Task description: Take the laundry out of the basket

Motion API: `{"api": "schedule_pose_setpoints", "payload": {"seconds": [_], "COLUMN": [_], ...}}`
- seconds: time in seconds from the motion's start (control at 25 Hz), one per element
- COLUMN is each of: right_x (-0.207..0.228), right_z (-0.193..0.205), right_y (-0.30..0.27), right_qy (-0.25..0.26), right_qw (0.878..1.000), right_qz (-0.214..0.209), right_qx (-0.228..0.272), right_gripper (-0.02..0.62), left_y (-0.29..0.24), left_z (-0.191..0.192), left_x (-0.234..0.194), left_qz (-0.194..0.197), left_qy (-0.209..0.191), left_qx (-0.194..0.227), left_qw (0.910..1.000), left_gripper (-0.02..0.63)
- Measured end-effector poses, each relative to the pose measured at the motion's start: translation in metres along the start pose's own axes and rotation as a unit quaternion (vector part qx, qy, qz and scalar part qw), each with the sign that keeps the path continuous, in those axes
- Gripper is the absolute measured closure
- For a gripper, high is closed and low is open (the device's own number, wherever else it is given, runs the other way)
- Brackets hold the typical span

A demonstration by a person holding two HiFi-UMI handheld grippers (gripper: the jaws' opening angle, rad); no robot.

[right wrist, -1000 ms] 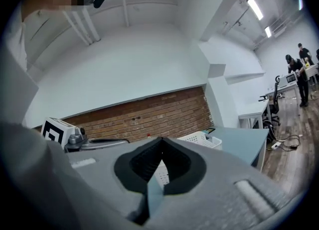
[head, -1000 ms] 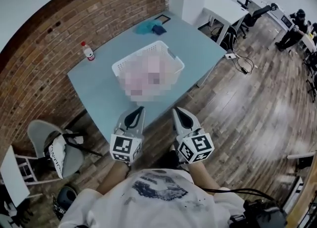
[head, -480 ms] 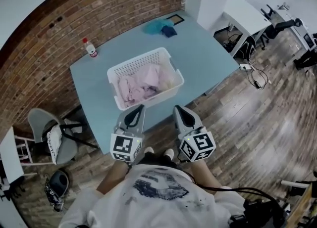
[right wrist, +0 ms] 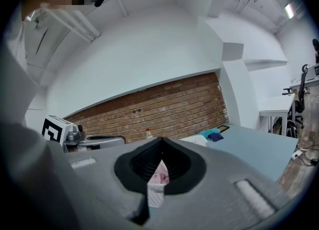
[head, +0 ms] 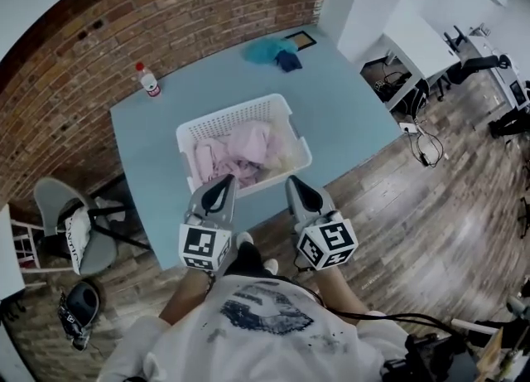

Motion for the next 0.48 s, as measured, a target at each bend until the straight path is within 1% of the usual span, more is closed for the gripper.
{"api": "schedule_pose_setpoints", "payload": {"seconds": [0.32,0.48], "right_x": [-0.004,-0.007], "right_z": [-0.018,-0.025], "right_y": [-0.073,-0.098], "right_qy": [0.014,0.016], "right_qw": [1.000,1.000], "right_qz": [-0.015,-0.017], "right_qx": [-0.004,-0.001], "right_gripper": [0.597,0.597], "left_y": [-0.033,-0.043], "left_z": [-0.011,-0.015], "left_x": [-0.058,-0.079], "left_qz": [-0.006,-0.004], "left_qy": [0.002,-0.001], "left_qx": [0.017,0.021], "left_qw": [0.9998,0.9998], "left_gripper": [0.615,0.615]}}
Point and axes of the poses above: the fingertips, and each gripper's own axes: y backward along the fingers, x to its right, z out of its underside, the point moved 6 cm from there along y, backward along the fingers, and after that the axes turned 2 degrees about z, right-handed, at the moved point
